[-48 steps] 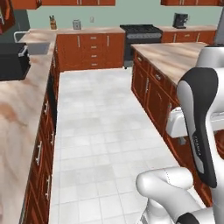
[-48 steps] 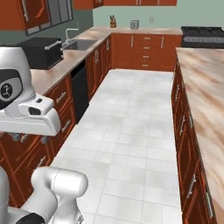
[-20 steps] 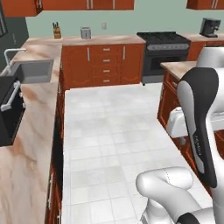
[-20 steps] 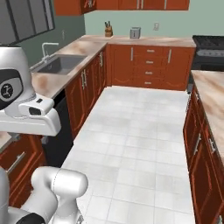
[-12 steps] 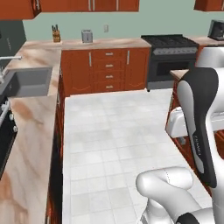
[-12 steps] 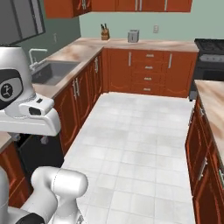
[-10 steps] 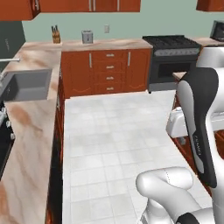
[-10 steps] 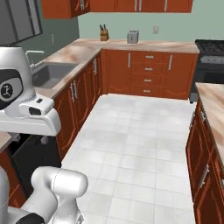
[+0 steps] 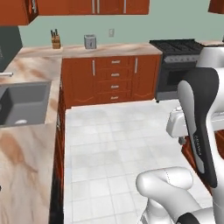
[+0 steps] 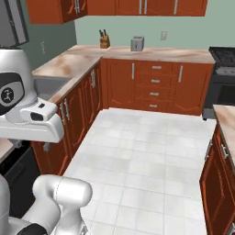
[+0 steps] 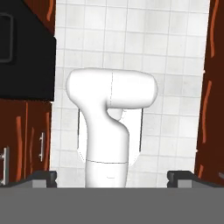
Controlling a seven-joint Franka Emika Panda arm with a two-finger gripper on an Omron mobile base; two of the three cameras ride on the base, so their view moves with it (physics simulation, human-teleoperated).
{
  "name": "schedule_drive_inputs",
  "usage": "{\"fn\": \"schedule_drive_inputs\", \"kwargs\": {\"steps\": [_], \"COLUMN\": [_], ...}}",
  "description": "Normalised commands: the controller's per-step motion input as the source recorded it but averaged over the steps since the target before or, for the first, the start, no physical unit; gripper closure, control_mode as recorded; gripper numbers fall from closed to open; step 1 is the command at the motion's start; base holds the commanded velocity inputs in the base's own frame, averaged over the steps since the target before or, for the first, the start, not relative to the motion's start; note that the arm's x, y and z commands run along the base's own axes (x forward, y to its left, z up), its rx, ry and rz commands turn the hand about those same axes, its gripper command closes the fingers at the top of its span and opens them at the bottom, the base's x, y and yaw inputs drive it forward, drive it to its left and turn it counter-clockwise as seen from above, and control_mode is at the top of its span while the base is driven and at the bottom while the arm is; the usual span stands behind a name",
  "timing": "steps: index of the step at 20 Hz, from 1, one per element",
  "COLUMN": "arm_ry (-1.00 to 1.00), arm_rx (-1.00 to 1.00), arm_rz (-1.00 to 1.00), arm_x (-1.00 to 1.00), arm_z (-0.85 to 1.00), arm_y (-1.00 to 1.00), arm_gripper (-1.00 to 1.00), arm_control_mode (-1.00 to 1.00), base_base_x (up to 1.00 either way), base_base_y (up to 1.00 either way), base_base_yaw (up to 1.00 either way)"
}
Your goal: Gather the sweet potatos from the fridge and place them on a tray on the dining counter. Then gather the steaks from the fridge and place them on the other tray.
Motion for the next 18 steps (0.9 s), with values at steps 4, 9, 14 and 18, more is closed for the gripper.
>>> {"fn": "schedule_drive_inputs", "kwargs": {"steps": [4,9,14,18], "arm_ry": [0.0,0.0,0.0,0.0], "arm_rx": [0.0,0.0,0.0,0.0], "arm_rz": [0.0,0.0,0.0,0.0], "arm_x": [0.0,0.0,0.0,0.0], "arm_z": [0.0,0.0,0.0,0.0], "arm_y": [0.0,0.0,0.0,0.0], "arm_gripper": [-1.0,-1.0,-1.0,-1.0], "arm_control_mode": [1.0,1.0,1.0,1.0], "base_base_x": [1.0,1.0,1.0,1.0], "base_base_y": [0.28,0.21,0.27,0.21], "base_base_yaw": [0.0,0.0,-0.01,-0.02]}}
